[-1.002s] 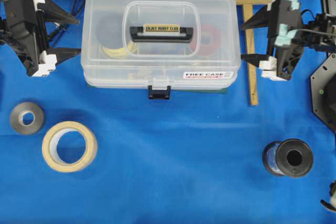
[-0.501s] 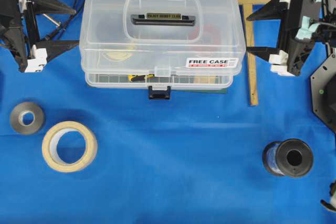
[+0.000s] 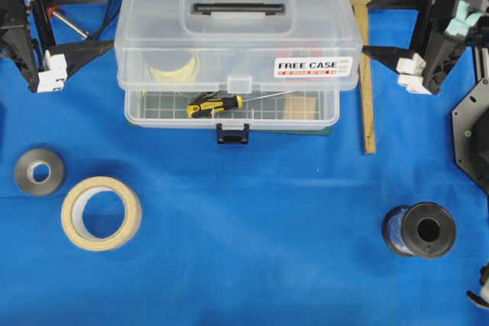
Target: Open the tool box with both arms.
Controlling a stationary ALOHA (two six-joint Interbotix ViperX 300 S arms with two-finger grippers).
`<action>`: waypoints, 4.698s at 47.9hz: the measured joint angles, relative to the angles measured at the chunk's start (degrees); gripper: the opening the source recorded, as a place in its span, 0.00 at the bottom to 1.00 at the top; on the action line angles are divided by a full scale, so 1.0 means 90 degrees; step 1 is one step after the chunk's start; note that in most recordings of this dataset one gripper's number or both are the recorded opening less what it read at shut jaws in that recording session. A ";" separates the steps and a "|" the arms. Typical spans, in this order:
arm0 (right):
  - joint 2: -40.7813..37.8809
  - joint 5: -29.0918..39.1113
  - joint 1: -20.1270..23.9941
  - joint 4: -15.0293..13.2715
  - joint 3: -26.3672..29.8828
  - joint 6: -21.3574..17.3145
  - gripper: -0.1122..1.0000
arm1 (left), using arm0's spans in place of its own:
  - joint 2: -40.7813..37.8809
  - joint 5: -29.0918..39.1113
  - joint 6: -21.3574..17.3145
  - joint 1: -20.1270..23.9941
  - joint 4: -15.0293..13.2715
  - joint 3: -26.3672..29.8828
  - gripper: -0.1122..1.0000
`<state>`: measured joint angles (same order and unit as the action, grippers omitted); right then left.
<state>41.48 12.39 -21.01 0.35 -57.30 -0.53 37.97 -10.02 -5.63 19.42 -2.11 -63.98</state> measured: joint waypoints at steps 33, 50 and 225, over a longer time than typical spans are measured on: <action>-0.0049 -0.0527 -0.0820 0.0020 0.0029 -0.0020 0.84 | -0.0117 -0.0361 0.0020 0.0928 -0.0010 0.0049 0.92; -0.0313 -0.0830 -0.1328 0.0029 0.0127 -0.0020 0.84 | -0.0117 -0.0596 0.0020 0.1377 -0.0010 0.0020 0.92; 0.2061 0.1670 0.1191 0.0547 -0.0918 -0.0078 0.84 | 0.2227 0.1572 0.0273 -0.1035 -0.0010 -0.1113 0.92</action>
<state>60.03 27.42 -10.28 5.27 -65.57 -1.23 58.01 4.13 -3.16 10.11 -2.20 -74.00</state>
